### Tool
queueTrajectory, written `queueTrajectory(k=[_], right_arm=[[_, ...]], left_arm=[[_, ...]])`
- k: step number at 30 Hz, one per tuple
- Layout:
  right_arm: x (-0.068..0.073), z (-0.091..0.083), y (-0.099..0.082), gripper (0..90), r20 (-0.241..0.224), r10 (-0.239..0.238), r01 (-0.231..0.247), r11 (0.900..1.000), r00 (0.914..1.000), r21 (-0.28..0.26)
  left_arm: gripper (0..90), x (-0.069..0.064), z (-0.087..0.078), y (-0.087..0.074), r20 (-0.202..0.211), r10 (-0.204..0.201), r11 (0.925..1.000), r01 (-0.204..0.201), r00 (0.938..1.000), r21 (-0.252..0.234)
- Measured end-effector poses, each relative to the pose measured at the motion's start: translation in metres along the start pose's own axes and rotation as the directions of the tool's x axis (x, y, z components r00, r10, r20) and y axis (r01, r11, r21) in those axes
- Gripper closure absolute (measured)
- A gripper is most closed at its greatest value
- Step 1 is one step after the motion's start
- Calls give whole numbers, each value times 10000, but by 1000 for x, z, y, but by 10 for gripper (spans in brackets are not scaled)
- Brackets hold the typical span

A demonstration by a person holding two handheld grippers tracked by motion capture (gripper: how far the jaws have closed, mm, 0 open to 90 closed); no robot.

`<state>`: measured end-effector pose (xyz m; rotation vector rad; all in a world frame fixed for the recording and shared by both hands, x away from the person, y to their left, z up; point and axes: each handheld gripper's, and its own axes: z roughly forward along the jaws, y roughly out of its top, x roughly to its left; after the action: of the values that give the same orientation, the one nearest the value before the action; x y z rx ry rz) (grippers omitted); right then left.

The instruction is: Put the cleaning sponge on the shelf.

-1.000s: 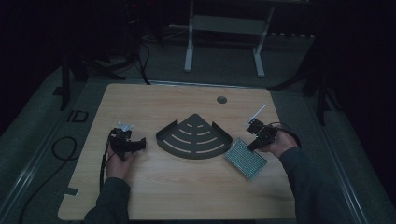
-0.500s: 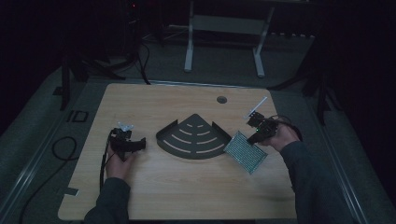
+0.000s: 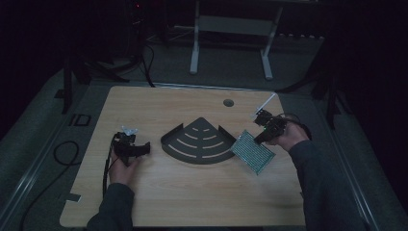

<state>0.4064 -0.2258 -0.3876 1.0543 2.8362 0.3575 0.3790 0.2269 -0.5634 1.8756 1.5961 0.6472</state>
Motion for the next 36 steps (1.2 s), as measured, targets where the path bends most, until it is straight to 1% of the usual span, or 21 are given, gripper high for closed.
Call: queueTrajectory(k=[3, 8, 18, 36], right_arm=[[-1, -5, 3, 897, 93, -17, 18, 10000, 10000, -45], [-1, -8, 7, 897, 124, 0, 1, 10000, 9999, -79], [-2, -7, 18, 897, 111, -56, 56, 10000, 9999, 3], [-7, -1, 32, 897, 10, 58, -58, 10000, 10000, 50]], left_arm=[[115, 0, 0, 0, 1, 0, 10000, 0, 10000, 1], [114, 0, 0, 0, 4, 2, 10000, -2, 10000, 7], [115, 0, 0, 0, 4, -1, 10000, 1, 10000, 7], [115, 0, 0, 0, 1, -3, 10000, 3, 10000, -5]])
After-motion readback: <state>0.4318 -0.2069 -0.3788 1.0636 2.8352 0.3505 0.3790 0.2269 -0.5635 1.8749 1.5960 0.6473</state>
